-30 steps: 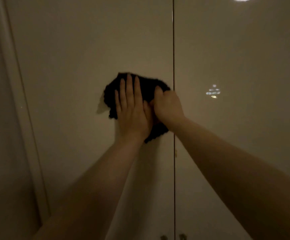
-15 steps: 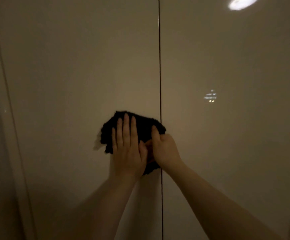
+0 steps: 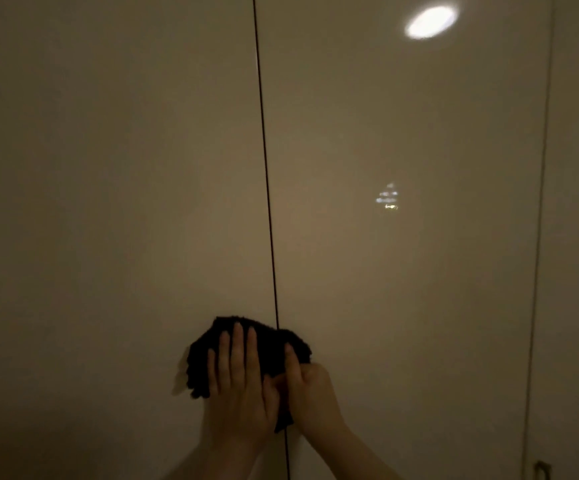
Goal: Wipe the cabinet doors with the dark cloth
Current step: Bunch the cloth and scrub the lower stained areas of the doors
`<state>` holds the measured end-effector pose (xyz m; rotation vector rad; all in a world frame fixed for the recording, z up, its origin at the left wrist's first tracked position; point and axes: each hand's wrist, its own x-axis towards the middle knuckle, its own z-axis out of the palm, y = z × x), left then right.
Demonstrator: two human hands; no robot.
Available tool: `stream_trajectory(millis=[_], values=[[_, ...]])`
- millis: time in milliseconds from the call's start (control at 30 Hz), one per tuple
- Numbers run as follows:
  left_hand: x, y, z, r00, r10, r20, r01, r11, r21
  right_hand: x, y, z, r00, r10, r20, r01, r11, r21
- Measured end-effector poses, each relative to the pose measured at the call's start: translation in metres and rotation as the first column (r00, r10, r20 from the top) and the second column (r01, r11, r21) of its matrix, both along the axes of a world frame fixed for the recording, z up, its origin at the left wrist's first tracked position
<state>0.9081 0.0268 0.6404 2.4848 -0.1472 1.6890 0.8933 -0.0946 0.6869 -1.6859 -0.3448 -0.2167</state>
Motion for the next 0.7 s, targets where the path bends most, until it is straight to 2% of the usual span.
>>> stream_trajectory(millis=[200, 367, 467, 700], values=[[-0.002, -0.016, 0.022, 0.999, 0.009, -0.041, -0.008, 1.0, 0.024, 0.004, -0.01, 0.019, 0.996, -0.069, 0.065, 0.07, 0.997, -0.023], [0.006, -0.031, 0.096, 1.0, -0.017, 0.012, 0.015, 0.991, 0.133, 0.014, -0.026, 0.084, 0.973, -0.162, 0.165, 0.169, 0.985, -0.031], [0.008, -0.035, 0.129, 1.0, 0.01, 0.029, -0.015, 0.987, 0.161, 0.014, -0.031, 0.119, 0.963, -0.149, 0.225, 0.167, 0.984, -0.063], [0.003, -0.033, 0.141, 1.0, -0.027, -0.013, 0.029, 0.983, 0.181, 0.005, -0.031, 0.13, 0.983, -0.11, 0.147, 0.111, 0.994, 0.002]])
